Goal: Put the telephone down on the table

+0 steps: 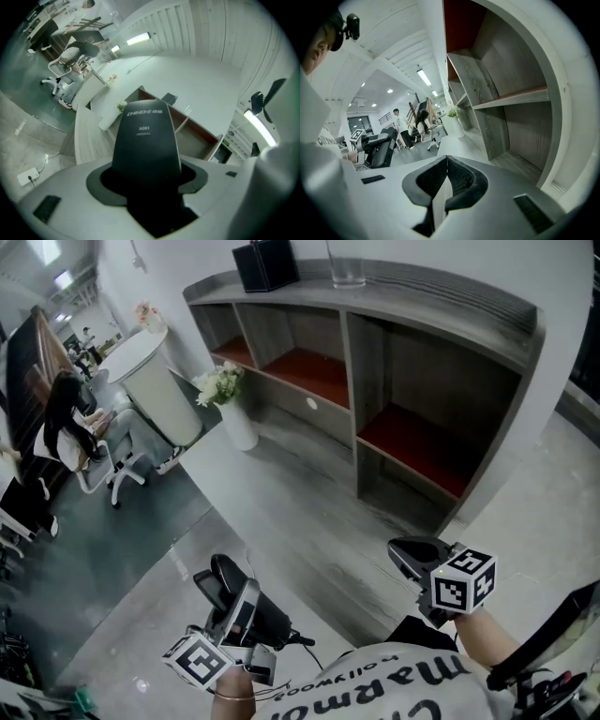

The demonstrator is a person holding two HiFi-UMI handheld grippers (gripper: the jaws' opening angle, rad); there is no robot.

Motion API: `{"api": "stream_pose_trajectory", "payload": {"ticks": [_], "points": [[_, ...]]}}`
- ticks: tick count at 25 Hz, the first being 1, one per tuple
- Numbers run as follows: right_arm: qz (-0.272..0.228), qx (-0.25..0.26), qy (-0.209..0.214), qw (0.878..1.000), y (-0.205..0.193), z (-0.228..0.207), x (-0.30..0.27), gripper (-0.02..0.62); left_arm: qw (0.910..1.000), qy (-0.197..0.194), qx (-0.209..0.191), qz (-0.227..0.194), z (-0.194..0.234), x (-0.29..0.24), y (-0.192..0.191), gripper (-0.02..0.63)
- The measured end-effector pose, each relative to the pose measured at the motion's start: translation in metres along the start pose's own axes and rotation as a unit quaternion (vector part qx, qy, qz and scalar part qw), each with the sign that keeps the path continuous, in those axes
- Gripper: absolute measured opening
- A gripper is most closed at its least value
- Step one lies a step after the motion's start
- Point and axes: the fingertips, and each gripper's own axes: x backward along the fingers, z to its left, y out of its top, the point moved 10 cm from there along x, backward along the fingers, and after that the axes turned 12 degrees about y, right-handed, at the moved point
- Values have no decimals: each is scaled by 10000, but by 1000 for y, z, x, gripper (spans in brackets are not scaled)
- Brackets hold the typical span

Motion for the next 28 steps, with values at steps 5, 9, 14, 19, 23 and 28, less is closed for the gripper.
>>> {"api": "stream_pose_trajectory", "payload": {"ticks": [5,9,14,19,23,28], "points": [[311,-174,67,9993,-15,10,-20,11,9957,-85,-692,610,4,-26,11,273],[592,-271,188,9977,-25,10,-34,11,9867,-126,-1320,935,-1,-45,15,273],[758,-357,495,9953,-32,10,-52,11,9774,-61,-1659,1306,-6,-66,-7,273],[968,-399,708,9920,-36,2,-66,11,9759,58,-1470,1613,6,-87,-31,273],[1081,-445,780,9901,-35,-8,-71,11,9688,216,-1580,1896,9,-103,-42,273],[1110,-533,899,9883,-29,-19,-78,11,9577,407,-1788,2219,13,-127,-54,273]]}}
